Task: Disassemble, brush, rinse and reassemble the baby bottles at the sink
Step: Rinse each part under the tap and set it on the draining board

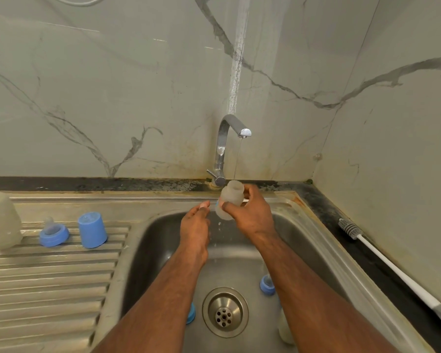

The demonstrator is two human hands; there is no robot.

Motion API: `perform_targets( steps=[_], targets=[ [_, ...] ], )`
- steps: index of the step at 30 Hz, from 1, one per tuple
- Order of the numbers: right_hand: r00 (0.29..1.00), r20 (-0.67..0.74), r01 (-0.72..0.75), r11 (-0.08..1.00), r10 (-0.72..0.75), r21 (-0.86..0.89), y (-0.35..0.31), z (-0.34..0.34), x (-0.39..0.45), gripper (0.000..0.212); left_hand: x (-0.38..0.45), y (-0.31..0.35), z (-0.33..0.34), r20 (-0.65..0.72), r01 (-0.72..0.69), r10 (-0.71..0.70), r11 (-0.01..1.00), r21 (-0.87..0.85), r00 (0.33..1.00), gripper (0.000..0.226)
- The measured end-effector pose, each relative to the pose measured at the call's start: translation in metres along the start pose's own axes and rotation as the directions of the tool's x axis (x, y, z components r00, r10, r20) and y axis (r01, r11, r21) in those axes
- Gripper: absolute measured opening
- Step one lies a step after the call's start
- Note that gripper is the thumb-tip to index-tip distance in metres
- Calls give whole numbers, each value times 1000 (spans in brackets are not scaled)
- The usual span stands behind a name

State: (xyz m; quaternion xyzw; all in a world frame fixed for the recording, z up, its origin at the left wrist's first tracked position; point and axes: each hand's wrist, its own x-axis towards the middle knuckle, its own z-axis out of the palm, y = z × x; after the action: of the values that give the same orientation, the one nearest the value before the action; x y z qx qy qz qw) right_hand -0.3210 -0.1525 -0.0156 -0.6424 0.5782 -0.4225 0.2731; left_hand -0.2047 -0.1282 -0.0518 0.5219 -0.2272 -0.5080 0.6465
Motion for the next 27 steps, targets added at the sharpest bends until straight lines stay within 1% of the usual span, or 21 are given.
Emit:
perform_targets(
  steps=[1, 3, 4, 7, 8, 10, 11, 14, 15, 17, 18, 20, 21, 23, 24, 26, 27],
  targets=[
    [1000, 18, -3, 1000, 3, -22, 0, 2, -2, 62, 1, -1, -1, -14, 4, -4, 1000, 2, 1000, 25],
    [994, 101, -23, 991, 37, -129, 5, 6, -4, 62, 1, -3, -1, -36, 12, -12, 1000, 4, 999, 25],
    [994, 104, -21, 990, 36, -139, 6, 7, -4, 62, 0, -2, -1, -39, 14, -13, 1000, 6, 999, 25],
    [1000, -5, 9, 1000, -9, -1, 1, 6, 0, 63, 3, -2, 0, -23, 23, -24, 1000, -14, 999, 21],
    [1000, 12, 3, 1000, -3, -7, 0, 6, 0, 61, 5, -2, 0, -20, 26, -26, 999, -19, 999, 19],
    [991, 130, 1, 988, 19, -152, 2, 8, -3, 56, 7, -5, 0, -13, 29, -29, 999, -22, 999, 18],
    [992, 129, 12, 985, 11, -175, 3, 8, -4, 55, 6, -5, 0, -10, 27, -27, 999, -21, 1000, 18],
    [1000, -3, 30, 999, -30, -39, 0, 6, 1, 58, 6, -2, 1, 16, 41, -40, 999, -27, 999, 22],
    [1000, 8, 27, 998, -26, -53, -3, 5, 1, 58, 7, -3, 1, 21, 48, -47, 998, -27, 999, 21],
    [993, 117, 28, 985, -8, -170, -3, 4, 0, 55, 6, -4, 2, 16, 46, -46, 999, -27, 999, 16],
    [994, 110, 33, 985, -15, -169, -2, 4, -1, 54, 5, -3, 1, 12, 42, -42, 999, -27, 999, 15],
    [999, 21, 42, 997, -41, -62, -5, 4, 1, 55, 6, -1, 1, 17, 44, -43, 998, -38, 999, 15],
    [999, 9, 38, 999, -38, -34, -5, 5, 1, 56, 7, -2, 0, 19, 48, -47, 998, -40, 999, 16],
    [997, 80, 21, 993, -12, -120, -3, 5, 0, 55, 5, -3, 1, 28, 51, -49, 998, -40, 998, 19],
    [996, 93, 28, 991, -15, -130, -2, 6, 0, 55, 3, -1, 1, 27, 46, -45, 998, -39, 999, 20],
    [999, 13, 39, 998, -38, -46, -3, 5, 0, 58, 3, 1, 1, 25, 45, -44, 998, -51, 999, 17],
    [999, -4, 37, 999, -38, -17, -3, 4, 2, 59, 4, 1, 1, 30, 47, -45, 997, -54, 999, 15]
  ],
)
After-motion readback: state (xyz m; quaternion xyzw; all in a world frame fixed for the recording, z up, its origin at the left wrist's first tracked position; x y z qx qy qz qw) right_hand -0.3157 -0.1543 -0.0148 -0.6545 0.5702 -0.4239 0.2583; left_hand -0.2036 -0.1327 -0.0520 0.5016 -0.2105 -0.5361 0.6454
